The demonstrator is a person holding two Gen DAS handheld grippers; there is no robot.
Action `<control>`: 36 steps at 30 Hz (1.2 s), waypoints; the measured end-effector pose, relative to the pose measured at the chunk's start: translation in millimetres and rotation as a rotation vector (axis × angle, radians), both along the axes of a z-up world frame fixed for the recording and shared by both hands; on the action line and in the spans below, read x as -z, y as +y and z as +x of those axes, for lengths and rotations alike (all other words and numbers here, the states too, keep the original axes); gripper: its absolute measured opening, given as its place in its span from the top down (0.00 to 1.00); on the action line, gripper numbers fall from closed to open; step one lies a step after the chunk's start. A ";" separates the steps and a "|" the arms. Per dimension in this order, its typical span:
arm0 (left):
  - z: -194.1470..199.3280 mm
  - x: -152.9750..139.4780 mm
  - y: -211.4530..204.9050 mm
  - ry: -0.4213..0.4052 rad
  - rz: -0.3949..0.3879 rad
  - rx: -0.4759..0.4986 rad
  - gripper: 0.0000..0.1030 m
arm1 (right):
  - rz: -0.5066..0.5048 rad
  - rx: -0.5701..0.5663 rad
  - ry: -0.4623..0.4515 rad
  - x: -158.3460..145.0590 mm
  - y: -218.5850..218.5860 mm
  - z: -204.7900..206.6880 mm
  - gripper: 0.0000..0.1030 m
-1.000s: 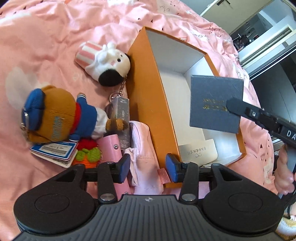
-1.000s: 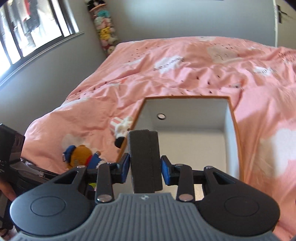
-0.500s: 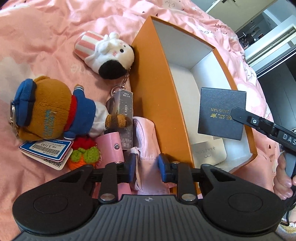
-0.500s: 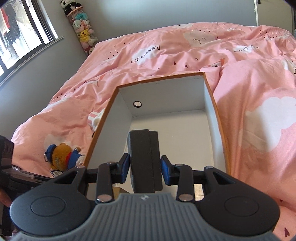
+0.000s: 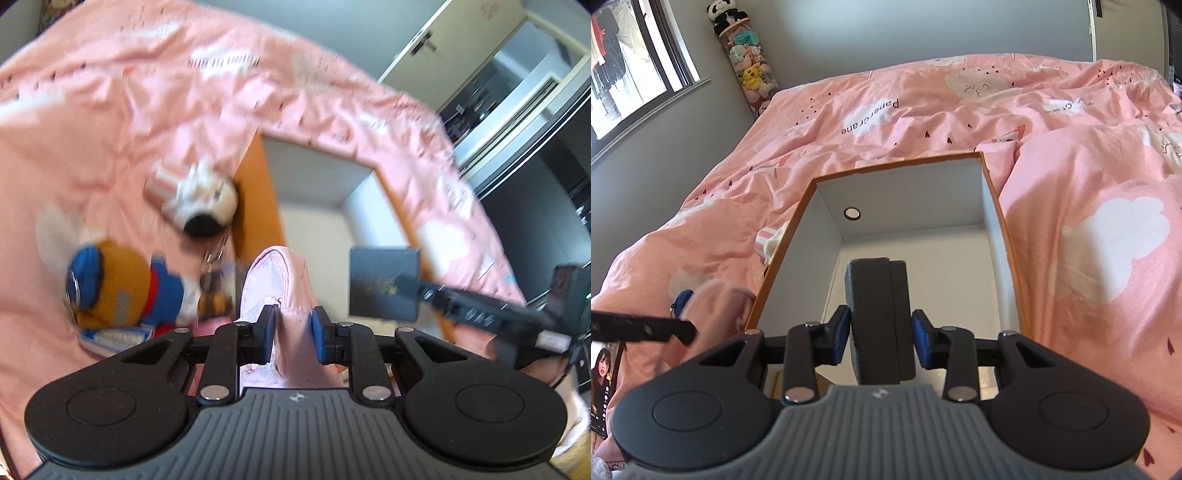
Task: Organize objects
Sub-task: 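Lower the pink pouch into the box with left gripper while right lowers grey box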
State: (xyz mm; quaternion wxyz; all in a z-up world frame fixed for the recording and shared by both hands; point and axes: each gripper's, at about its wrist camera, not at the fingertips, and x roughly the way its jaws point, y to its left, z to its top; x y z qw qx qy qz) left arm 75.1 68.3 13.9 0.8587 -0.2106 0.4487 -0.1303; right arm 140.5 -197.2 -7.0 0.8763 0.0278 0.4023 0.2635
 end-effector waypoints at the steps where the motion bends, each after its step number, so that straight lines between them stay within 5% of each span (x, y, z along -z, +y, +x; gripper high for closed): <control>1: 1.0 -8.3 0.0 -0.022 -0.006 0.000 0.77 | -0.001 0.004 -0.007 -2.8 -1.4 0.0 0.63; 11: 32.4 -52.0 -37.5 -0.199 -0.027 0.067 0.77 | -0.001 0.032 -0.043 -36.5 -22.3 15.3 0.63; 19: 74.9 -2.3 -81.3 -0.101 -0.018 0.085 0.77 | -0.095 0.035 0.011 -29.8 -22.6 36.2 0.63; 28: 92.9 51.0 -79.8 0.047 0.015 0.080 0.77 | -0.133 0.011 0.075 5.5 -2.0 40.8 0.63; 36: 96.5 56.6 -81.6 0.020 0.123 0.073 0.77 | -0.082 0.038 0.180 34.3 19.7 56.6 0.63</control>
